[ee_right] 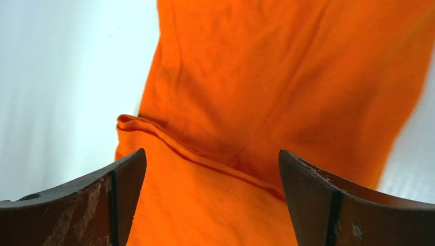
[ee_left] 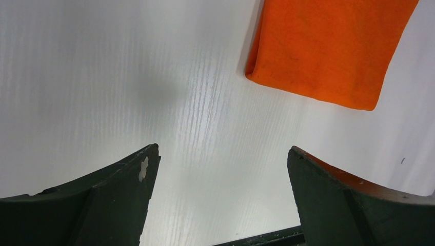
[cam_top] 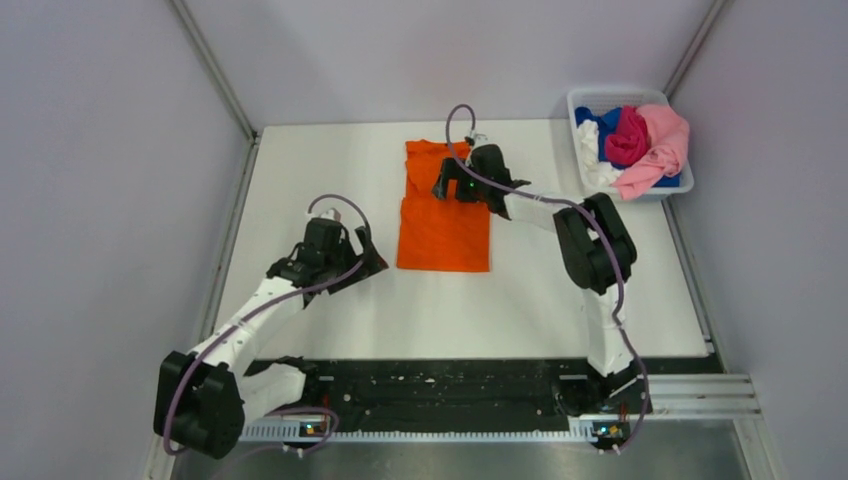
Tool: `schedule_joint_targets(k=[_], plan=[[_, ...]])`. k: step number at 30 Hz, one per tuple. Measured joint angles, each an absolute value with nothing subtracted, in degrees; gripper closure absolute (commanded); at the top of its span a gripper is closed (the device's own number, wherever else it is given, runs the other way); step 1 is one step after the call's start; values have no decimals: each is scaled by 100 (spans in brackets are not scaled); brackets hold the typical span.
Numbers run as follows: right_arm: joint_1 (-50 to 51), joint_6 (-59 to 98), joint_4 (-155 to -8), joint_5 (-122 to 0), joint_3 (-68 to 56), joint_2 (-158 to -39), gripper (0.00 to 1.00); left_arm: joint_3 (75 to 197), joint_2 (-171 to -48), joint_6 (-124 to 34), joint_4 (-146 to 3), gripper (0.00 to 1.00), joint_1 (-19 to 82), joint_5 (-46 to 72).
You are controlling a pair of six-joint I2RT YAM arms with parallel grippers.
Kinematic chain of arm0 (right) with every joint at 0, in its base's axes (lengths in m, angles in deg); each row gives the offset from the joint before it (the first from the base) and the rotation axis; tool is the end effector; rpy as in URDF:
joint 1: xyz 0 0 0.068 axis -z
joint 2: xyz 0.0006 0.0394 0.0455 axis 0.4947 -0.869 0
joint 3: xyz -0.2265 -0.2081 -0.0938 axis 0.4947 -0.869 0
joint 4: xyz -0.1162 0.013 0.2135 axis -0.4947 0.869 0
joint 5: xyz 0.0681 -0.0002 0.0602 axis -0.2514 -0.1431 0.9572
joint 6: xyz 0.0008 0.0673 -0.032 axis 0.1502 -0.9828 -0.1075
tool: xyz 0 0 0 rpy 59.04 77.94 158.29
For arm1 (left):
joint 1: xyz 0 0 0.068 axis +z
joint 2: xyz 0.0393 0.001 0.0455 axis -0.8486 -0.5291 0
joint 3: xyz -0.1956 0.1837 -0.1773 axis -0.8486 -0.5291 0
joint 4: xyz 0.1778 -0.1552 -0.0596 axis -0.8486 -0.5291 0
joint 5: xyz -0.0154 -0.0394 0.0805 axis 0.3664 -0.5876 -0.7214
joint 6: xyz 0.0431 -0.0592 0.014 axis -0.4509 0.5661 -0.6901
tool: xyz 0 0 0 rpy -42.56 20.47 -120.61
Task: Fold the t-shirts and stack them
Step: Fold the folded rectangular tshirt in 1/3 of the way, then grab one side of the 2/3 rectangular tshirt with both arms
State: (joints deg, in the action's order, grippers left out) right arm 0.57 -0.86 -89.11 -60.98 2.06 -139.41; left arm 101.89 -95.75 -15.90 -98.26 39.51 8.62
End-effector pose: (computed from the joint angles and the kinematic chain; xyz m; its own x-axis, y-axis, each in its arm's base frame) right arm 0.4480 0.2582 0.2159 -0.6669 0.1429 -0.7313 -0.3072 0.8414 0.4446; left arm 0.1800 -0.0648 0.2524 -0.7714 -0.4267 -0.4722 -0.1881 0.8617 -0.4714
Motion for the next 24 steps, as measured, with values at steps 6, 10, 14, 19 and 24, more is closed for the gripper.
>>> schedule_joint_targets(k=[6, 10, 14, 19, 24], plan=[[173, -13, -8780, -6247, -956, -12850, 2, 10292, -10261, -1573, -9535, 19, 3951, 1059], [153, -201, -8705, -6382, -2443, -11264, 3, 10744, -11249, -1597, -9384, 26, 3951, 1291], [153, -510, -8708, -6380, -3527, -10223, 8, 11072, -11907, -1621, -9194, 36, 3944, 1448], [153, -835, -8655, -6216, -4412, -9961, 13, 11332, -12526, -1610, -8971, 51, 3903, 1627], [114, -962, -8603, -6160, -4591, -9961, 19, 11457, -12838, -1603, -8831, 59, 3831, 1699]])
